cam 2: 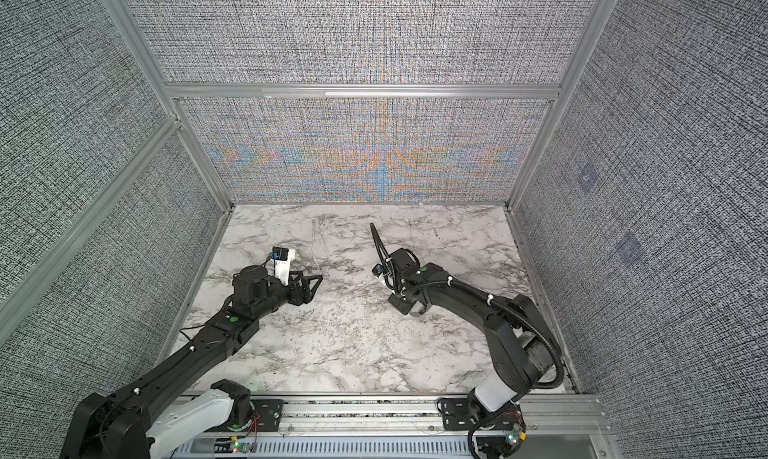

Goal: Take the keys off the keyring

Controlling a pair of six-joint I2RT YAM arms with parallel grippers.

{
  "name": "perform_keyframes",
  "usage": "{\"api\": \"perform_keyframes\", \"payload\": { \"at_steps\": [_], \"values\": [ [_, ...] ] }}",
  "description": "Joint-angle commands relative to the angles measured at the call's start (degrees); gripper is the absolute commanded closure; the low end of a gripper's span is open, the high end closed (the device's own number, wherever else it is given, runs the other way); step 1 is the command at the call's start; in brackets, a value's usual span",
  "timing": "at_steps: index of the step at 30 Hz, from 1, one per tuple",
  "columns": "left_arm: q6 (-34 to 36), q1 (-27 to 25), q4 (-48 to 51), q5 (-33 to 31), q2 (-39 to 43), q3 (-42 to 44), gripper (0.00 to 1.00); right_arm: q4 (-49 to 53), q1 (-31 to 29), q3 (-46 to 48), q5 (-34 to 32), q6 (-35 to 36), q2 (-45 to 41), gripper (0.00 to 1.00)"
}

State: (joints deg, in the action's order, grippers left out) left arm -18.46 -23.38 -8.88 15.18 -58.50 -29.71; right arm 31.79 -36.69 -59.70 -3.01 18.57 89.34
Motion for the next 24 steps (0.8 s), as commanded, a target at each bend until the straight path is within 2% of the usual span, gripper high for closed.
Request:
{"api": "perform_keyframes", "payload": {
  "at_steps": [1,10,16,18,24],
  "values": [
    [1.17,-0.02,-1.29,1.19,0.64,0.01,0.22,-1.99,-0.27,1.59,7.77,3.21,-3.46,1.0],
    [6.07,-2.12,-2.5,6.32,2.0,0.18,0.28,-3.68,-0.37,4.18,16.9,6.83,-10.83,1.0],
    [14.01,-5.63,-4.91,11.83,4.7,1.68,0.37,-3.3,-0.44,3.47,23.55,8.02,-12.59,1.0],
    [16.87,-6.93,-6.03,13.47,5.35,2.58,0.42,-3.11,-0.43,3.76,24.97,8.65,-13.26,1.0],
    [24.02,-10.05,-5.66,16.31,5.35,3.5,0.48,-3.22,-0.43,5.85,27.05,11.84,-15.38,1.0]
  ]
}}
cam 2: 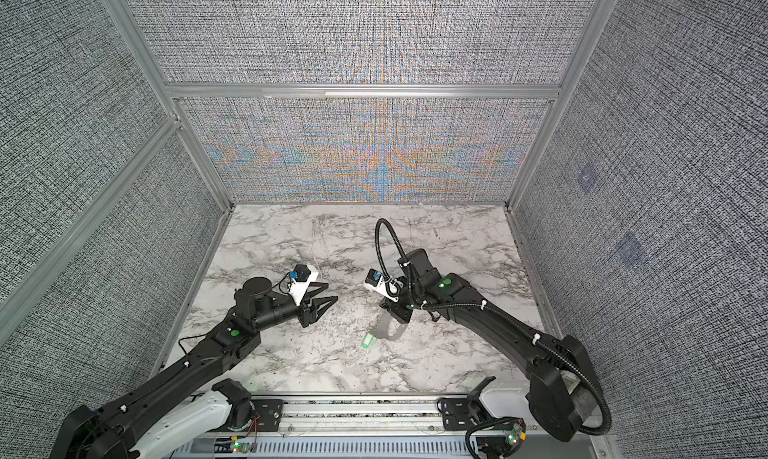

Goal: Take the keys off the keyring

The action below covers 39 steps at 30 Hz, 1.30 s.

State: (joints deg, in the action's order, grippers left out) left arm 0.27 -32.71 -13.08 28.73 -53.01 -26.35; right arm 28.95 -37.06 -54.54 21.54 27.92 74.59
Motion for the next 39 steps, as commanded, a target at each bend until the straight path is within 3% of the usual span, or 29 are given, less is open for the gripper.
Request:
{"api": "perform_keyframes", "payload": {
  "at_steps": [1,4,7,9,12,20,28,35,39],
  "values": [
    [5.95,-1.02,-1.27,2.46,-0.53,0.11,0.48,-0.54,-0.04,0.98,2.05,2.53,-0.68,1.0],
    [5.42,-1.11,-1.55,1.32,-1.12,0.16,0.49,0.09,-0.03,0.67,0.03,1.61,0.04,1.0],
    [2.16,-1.04,-1.04,-5.13,-0.71,0.29,0.45,-1.16,-0.03,1.1,-2.3,0.35,0.87,1.0],
    [-2.52,-1.0,-1.36,-12.18,0.69,1.14,0.44,-2.53,-0.13,3.44,-3.32,-0.15,1.46,0.93],
    [-2.85,-1.04,-4.6,-15.89,2.92,3.64,0.41,-4.86,-1.11,5.51,-3.3,0.75,2.53,0.78],
    [-7.31,-0.71,-5.43,-17.38,3.09,5.2,0.4,-9.31,-5.09,6.56,-5.01,4.19,8.49,0.74],
    [-8.18,-0.6,-6.34,-17.48,4.15,7.07,0.4,-8.01,-6.62,5.5,-4.28,6.18,12.11,0.75],
    [-8.35,-0.65,-6.28,-17.75,4.24,7.91,0.39,-9.48,-7.33,5.98,-5.25,8.86,13.86,0.69],
    [-10.8,-0.44,-3.08,-24.33,4.06,7.0,0.36,-9.87,-7.39,5.6,-5.02,11.0,14.56,0.64]
  ]
}}
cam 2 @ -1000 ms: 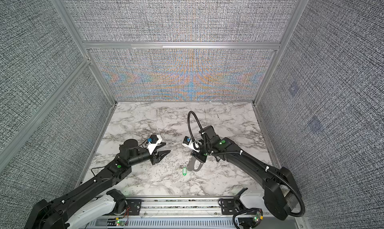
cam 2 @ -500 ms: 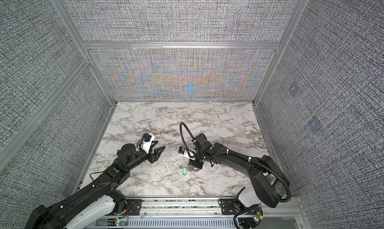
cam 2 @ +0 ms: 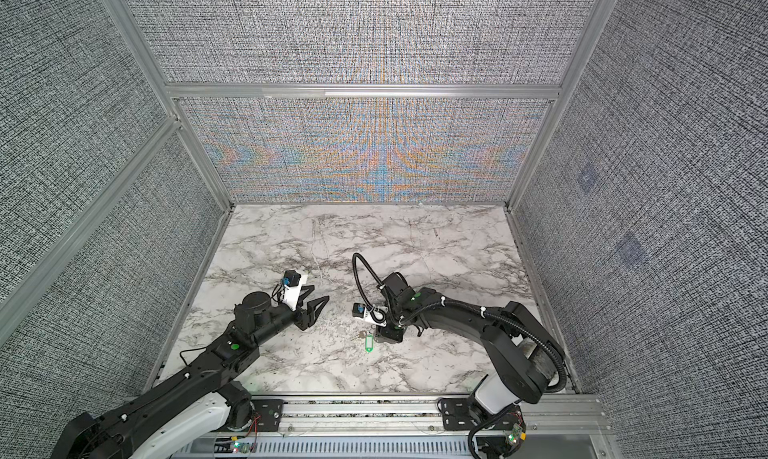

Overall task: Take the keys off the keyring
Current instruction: 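Hold the key plate near the left gripper with the right gripper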

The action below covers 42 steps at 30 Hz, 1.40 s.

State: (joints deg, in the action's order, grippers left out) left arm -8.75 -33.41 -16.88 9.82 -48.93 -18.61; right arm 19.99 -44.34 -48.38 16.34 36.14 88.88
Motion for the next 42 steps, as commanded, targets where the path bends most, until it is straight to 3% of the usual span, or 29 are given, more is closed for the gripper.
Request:
{"api": "perform_keyframes", "payload": {
  "at_steps": [1,17,26,42],
  "values": [
    [-2.21,0.51,1.29,-6.57,0.1,-0.89,0.36,-0.98,-0.09,-0.64,0.23,3.31,0.37,0.63],
    [-5.41,2.22,-0.34,-7.21,2.71,1.39,0.33,0.78,-0.19,-2.82,3.59,11.84,2.77,0.62],
    [-5.53,2.3,-0.25,-7.19,2.7,1.38,0.33,3.03,-0.14,-4.18,1.68,12.3,6.02,0.63],
    [-5.28,2.3,-0.67,-6.75,2.52,1.82,0.34,7.02,-0.23,-7.09,1.69,13.96,7.61,0.73]
  ]
}}
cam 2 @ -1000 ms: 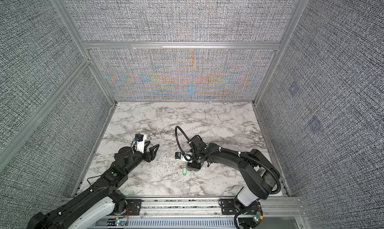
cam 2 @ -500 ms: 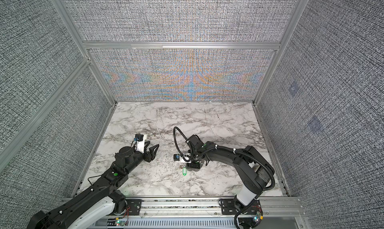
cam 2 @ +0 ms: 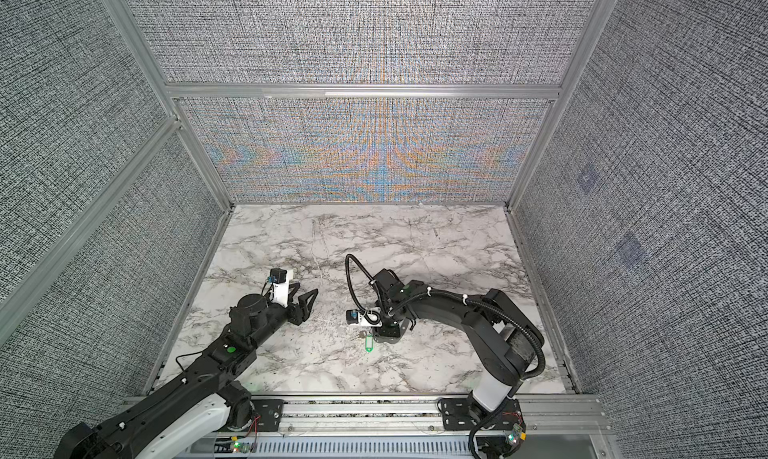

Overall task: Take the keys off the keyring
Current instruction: 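Hold the key plate near the left gripper with the right gripper, then lift the key plate toward the left gripper while the left gripper reaches in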

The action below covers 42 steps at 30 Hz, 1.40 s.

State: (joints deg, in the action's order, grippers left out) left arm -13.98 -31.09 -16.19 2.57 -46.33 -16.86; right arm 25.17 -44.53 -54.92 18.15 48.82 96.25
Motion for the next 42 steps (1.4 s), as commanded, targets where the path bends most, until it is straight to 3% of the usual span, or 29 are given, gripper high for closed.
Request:
{"api": "perform_keyframes", "payload": {
  "at_steps": [1,15,27,31,34,42],
  "values": [
    [-0.04,-0.02,-1.42,0.5,-0.08,0.08,0.34,2.01,-0.01,-0.75,-0.37,1.31,0.39,0.74],
    [0.39,-0.07,-1.67,0.6,-0.25,0.27,0.34,2.5,-0.03,-1.61,-1.24,1.54,1.34,0.88],
    [0.71,-0.01,-1.5,0.6,0.22,0.25,0.34,2.99,-0.11,-2.66,-0.32,1.1,2.43,0.89],
    [0.94,-0.02,-1.4,0.5,0.36,0.34,0.34,3.12,-0.23,-2.76,-0.05,1.43,2.3,0.94],
    [1.07,-0.02,-1.39,0.59,0.36,0.16,0.34,3.02,-0.21,-2.74,-0.05,1.48,1.47,1.0],
    [4.08,-0.02,-1.83,3.33,0.83,-1.01,0.36,0.03,-0.03,-2.49,1.86,-0.83,-6.14,1.0]
  ]
}}
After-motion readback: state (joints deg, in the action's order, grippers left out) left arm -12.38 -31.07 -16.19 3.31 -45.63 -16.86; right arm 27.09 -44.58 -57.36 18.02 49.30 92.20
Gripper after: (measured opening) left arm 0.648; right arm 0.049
